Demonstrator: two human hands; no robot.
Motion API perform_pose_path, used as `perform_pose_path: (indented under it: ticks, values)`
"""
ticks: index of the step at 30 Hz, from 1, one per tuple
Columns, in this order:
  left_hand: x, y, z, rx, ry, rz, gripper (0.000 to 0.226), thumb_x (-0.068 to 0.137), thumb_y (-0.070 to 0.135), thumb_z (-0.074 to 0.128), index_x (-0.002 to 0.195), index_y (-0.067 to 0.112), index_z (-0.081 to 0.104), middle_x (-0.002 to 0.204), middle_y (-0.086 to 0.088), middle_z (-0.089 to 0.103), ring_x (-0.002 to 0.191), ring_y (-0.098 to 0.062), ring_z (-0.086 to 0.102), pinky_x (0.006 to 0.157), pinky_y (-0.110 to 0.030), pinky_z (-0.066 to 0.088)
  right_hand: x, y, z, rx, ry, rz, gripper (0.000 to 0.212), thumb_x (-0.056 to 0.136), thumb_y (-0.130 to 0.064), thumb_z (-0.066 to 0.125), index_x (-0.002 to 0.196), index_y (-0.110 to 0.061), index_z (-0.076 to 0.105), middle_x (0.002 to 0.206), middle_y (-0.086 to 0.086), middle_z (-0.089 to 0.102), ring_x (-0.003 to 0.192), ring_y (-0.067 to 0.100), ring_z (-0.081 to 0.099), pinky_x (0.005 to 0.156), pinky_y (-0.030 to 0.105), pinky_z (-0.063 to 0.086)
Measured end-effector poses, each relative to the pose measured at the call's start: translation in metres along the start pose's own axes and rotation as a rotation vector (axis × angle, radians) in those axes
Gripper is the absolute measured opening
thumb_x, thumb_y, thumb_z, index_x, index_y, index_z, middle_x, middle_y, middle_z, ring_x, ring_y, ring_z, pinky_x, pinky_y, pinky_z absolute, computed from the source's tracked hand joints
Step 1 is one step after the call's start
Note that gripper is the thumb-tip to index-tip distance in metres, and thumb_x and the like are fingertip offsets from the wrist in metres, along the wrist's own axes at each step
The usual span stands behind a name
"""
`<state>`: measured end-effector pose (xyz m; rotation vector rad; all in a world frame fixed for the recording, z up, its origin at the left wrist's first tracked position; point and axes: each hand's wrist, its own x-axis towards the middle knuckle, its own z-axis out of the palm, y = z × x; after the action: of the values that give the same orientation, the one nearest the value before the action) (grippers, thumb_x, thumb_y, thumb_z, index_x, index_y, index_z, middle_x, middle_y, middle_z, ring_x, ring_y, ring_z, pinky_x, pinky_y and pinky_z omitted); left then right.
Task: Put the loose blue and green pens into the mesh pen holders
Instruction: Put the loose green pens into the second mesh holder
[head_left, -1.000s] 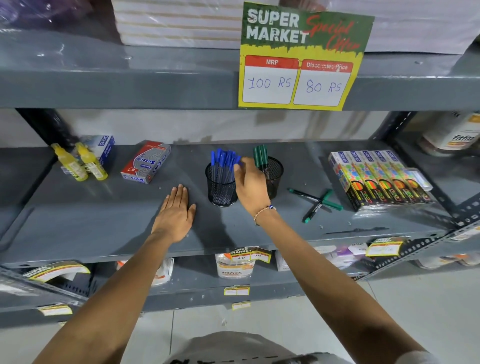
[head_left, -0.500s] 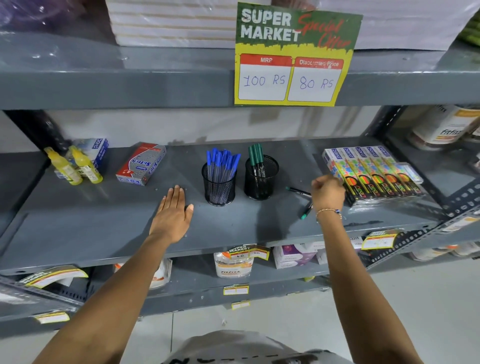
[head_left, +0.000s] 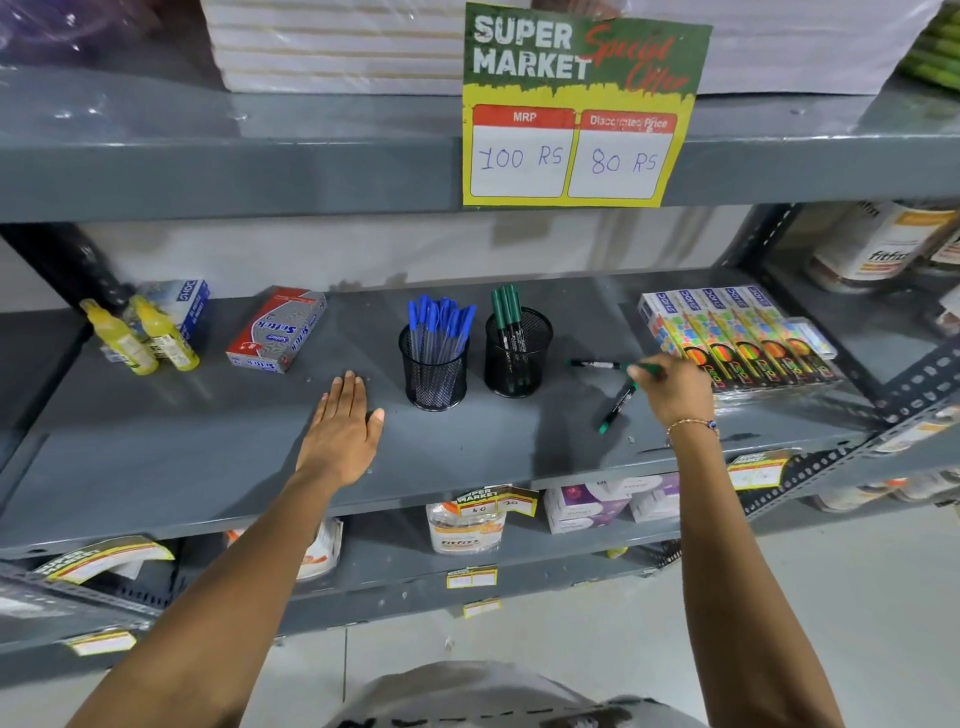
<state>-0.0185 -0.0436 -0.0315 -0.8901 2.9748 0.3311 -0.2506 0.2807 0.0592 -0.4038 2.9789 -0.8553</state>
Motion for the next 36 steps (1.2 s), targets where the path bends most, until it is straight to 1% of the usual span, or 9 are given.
perform_pose_path:
  ticks: [5,9,12,17,21,25,30,34,36]
  values:
    - [0.001,0.000,0.001,-0.003,-0.004,0.000,0.065,0.099,0.041,0.015,0.149,0.003,-0.001,0.161,-0.013,-0.003,0.149,-0.024,-0.004,0.122,-0.036,-0.002,0.005,-0.049,-0.014,0.445,0.245,-0.100,0.030,0.083,-0.036,0.067,0.093,-0.008,0.070,0.083,0.012,0.072,0.074,0.022,0.063,0.070,0.027,0.047]
    - [0.002,-0.002,0.002,-0.007,0.002,-0.001,0.065,0.099,0.041,0.015,0.149,0.003,0.000,0.161,-0.013,-0.002,0.149,-0.024,-0.004,0.122,-0.036,-0.002,0.008,-0.086,-0.012,0.632,0.445,-0.129,0.030,0.089,-0.038,0.059,0.089,-0.008,0.064,0.059,-0.010,0.053,0.056,0.003,0.049,0.051,0.009,0.035]
    - [0.002,-0.001,0.001,-0.013,0.007,0.001,0.065,0.099,0.040,0.017,0.149,0.002,0.001,0.161,-0.013,-0.001,0.149,-0.024,-0.003,0.122,-0.037,-0.001,0.010,-0.110,-0.007,0.632,0.466,-0.224,0.030,0.092,-0.037,0.054,0.086,-0.007,0.057,0.053,-0.008,0.045,0.046,0.004,0.041,0.046,0.017,0.029]
    - [0.002,0.000,0.001,-0.022,0.020,0.001,0.064,0.100,0.038,0.020,0.149,0.001,0.004,0.161,-0.013,0.000,0.149,-0.024,-0.002,0.122,-0.036,-0.001,0.016,-0.126,0.013,0.340,0.338,-0.402,0.037,0.093,-0.039,0.053,0.090,-0.003,0.054,0.063,0.017,0.062,0.057,0.032,0.055,0.050,0.031,0.031]
    - [0.001,0.000,0.001,-0.018,0.020,0.001,0.064,0.100,0.038,0.019,0.149,0.002,0.003,0.161,-0.012,0.000,0.149,-0.024,-0.003,0.122,-0.036,-0.002,0.024,-0.124,0.037,0.081,0.137,-0.411,0.044,0.092,-0.045,0.050,0.097,-0.001,0.055,0.074,0.021,0.067,0.071,0.039,0.064,0.052,0.030,0.035]
    - [0.001,-0.001,0.001,-0.024,0.023,0.003,0.064,0.100,0.039,0.019,0.149,0.002,0.004,0.161,-0.012,0.000,0.149,-0.024,-0.003,0.122,-0.035,-0.002,0.032,-0.120,0.050,-0.001,-0.009,-0.329,0.054,0.089,-0.047,0.054,0.113,0.001,0.053,0.090,0.023,0.067,0.088,0.039,0.062,0.062,0.033,0.036]
    - [0.002,-0.001,0.002,-0.018,0.016,0.004,0.064,0.100,0.039,0.018,0.149,0.002,0.003,0.161,-0.012,0.000,0.149,-0.024,-0.003,0.121,-0.035,-0.002,0.036,-0.112,0.042,0.067,0.002,-0.242,0.056,0.091,-0.047,0.051,0.123,-0.001,0.053,0.077,0.020,0.060,0.094,0.040,0.063,0.077,0.040,0.049]
    - [0.001,-0.002,0.001,-0.021,0.010,0.005,0.065,0.099,0.040,0.017,0.149,0.002,0.002,0.161,-0.012,-0.001,0.149,-0.024,-0.004,0.122,-0.035,-0.002,0.037,-0.084,0.027,0.108,0.098,-0.100,0.035,0.097,-0.030,0.047,0.094,0.000,0.065,0.096,0.029,0.068,0.096,0.042,0.063,0.078,0.038,0.048]
    - [0.001,-0.002,0.001,-0.022,0.010,0.005,0.065,0.099,0.041,0.017,0.149,0.003,0.001,0.161,-0.012,-0.001,0.149,-0.023,-0.004,0.122,-0.035,-0.002,0.036,-0.062,0.022,0.041,0.112,0.035,0.036,0.096,-0.028,0.048,0.095,0.004,0.066,0.102,0.030,0.067,0.098,0.042,0.062,0.081,0.040,0.050]
